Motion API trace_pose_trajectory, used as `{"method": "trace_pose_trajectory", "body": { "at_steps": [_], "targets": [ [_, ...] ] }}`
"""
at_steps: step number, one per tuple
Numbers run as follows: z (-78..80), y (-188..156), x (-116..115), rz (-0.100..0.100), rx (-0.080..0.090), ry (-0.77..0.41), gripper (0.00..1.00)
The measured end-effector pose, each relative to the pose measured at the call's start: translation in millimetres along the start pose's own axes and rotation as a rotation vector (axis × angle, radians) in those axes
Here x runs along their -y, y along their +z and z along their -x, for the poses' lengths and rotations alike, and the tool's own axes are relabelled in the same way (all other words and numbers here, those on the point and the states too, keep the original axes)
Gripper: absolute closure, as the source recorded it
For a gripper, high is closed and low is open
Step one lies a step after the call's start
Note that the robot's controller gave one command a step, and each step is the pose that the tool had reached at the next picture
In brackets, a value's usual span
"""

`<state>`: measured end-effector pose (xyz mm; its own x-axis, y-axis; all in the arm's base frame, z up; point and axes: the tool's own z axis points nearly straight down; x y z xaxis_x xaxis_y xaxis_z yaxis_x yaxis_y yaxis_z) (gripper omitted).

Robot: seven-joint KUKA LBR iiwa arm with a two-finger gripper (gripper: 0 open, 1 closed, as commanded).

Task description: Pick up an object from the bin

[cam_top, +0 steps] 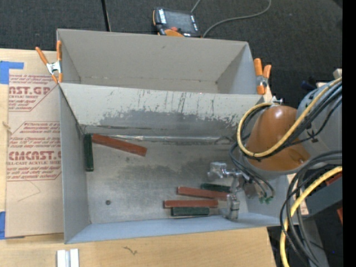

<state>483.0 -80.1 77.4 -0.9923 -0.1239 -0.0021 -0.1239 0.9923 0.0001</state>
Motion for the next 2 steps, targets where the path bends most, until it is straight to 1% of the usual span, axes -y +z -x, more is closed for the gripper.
{"method": "trace_pose_trajectory", "body": {
  "at_steps": [1,2],
  "targets": [
    [2.2,-2.9,0.2,-0.001,0.003,0.0,1.0],
    [26.3,-141.6,1.3,-0.003,0.008,0.0,1.0]
  ]
}}
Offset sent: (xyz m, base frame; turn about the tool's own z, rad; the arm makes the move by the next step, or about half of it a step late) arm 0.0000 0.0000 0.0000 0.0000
